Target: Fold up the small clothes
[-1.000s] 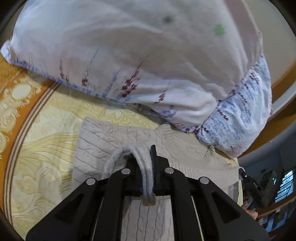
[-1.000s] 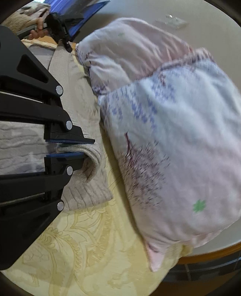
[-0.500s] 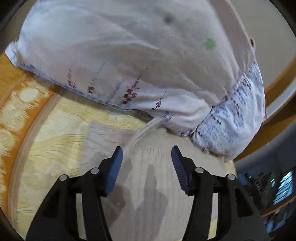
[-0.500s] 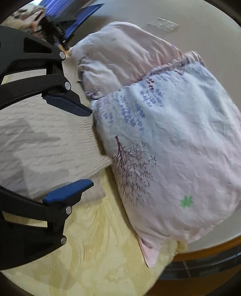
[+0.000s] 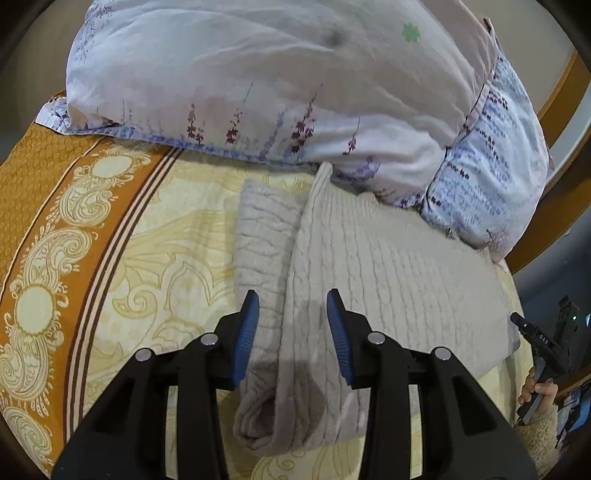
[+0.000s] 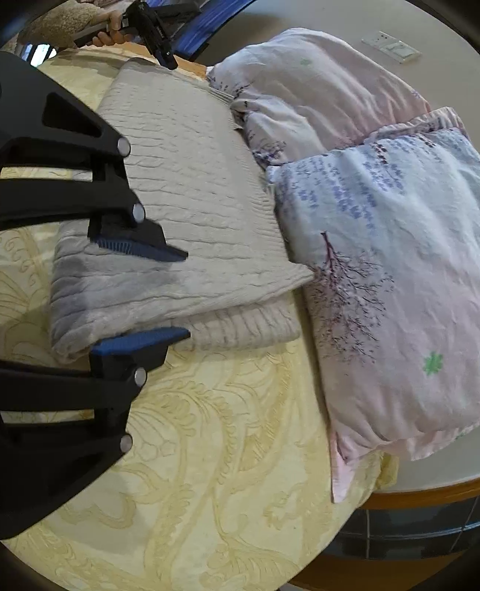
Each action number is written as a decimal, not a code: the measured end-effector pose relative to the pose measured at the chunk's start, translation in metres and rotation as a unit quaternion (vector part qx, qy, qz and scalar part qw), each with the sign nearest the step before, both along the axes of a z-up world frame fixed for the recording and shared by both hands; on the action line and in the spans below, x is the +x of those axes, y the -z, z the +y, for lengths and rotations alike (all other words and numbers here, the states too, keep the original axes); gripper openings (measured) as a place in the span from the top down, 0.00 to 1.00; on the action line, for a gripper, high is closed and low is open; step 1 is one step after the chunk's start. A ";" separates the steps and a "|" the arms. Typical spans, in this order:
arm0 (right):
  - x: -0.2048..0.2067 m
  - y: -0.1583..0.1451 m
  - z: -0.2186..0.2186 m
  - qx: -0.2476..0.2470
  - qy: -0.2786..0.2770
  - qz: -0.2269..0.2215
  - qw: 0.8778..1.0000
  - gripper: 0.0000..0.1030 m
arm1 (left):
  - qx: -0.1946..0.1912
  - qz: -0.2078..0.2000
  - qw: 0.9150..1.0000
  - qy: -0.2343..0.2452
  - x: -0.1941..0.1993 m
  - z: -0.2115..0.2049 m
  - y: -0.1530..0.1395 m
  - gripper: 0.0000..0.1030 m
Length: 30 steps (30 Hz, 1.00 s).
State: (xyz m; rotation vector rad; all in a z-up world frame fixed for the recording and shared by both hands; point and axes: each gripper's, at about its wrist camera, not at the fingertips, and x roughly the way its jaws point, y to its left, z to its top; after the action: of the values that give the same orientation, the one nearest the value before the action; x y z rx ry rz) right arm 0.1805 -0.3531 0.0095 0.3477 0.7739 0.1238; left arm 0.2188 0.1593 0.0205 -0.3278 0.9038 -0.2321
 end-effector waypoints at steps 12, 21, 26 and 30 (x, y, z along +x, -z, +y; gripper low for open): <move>-0.007 0.000 0.008 -0.021 -0.014 -0.018 1.000 0.89 | 0.028 0.009 0.999 0.022 -0.004 -0.016 0.009 0.92; -0.028 -0.009 0.005 -0.004 -0.006 -0.033 0.999 0.89 | 0.012 0.007 0.999 0.031 -0.016 -0.006 0.003 0.93; -0.016 0.011 0.003 -0.018 0.018 0.007 1.000 0.89 | 0.001 0.021 1.000 0.023 -0.011 -0.003 0.014 0.93; -0.015 0.011 0.009 -0.035 0.026 0.014 0.999 0.85 | -0.005 0.022 1.000 0.020 -0.010 -0.003 0.014 0.88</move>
State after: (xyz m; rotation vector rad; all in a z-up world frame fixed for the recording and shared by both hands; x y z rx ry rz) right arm 0.1652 -0.3445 -0.0019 0.3034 0.7952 0.0438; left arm 0.2091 0.1560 0.0063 -0.3255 0.9530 -0.2668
